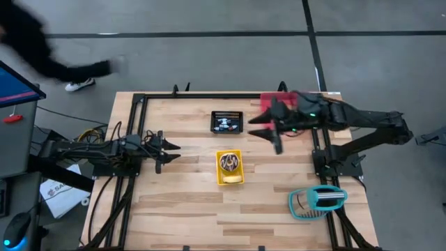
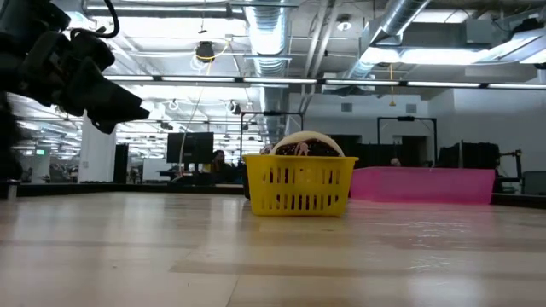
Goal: Pick & Place Food Item
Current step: Return to Home Position
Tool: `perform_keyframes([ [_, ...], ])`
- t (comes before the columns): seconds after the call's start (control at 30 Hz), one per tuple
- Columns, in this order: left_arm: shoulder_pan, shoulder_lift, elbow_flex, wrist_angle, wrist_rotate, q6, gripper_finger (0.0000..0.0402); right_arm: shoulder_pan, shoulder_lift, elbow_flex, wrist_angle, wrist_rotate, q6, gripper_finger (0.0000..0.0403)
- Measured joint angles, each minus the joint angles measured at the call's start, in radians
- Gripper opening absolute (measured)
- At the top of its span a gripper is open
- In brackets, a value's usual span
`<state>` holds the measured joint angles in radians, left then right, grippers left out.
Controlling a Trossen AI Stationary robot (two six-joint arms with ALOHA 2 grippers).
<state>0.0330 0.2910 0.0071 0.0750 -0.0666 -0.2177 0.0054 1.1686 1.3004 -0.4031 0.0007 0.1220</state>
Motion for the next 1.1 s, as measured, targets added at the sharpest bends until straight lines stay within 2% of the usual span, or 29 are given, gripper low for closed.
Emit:
perform_keyframes([
  [0.13, 0.0, 0.01, 0.0, 0.002, 0.0, 0.0, 0.0167, 0.04, -0.17, -0.193, 0.16, 0.003, 0.007, 0.0171],
  [0.4, 0.0, 0.019, 0.0, 0.002, 0.002, 0.0, 0.0167, 0.057, -0.608, -0.744, 0.448, 0.08, 0.129, 0.0171],
  [0.6, 0.0, 0.019, 0.0, 0.003, 0.002, 0.0, 0.0167, 0.052, -0.939, -1.038, 0.462, 0.09, 0.171, 0.0171],
  [0.83, 0.0, 0.019, 0.0, 0.004, 0.001, 0.0, 0.0167, 0.052, -1.168, -1.178, 0.396, 0.088, 0.167, 0.0171],
  [1.1, 0.0, 0.025, 0.0, 0.009, 0.0, 0.0, 0.0167, 0.051, -1.166, -1.259, 0.399, 0.094, 0.157, 0.0171],
])
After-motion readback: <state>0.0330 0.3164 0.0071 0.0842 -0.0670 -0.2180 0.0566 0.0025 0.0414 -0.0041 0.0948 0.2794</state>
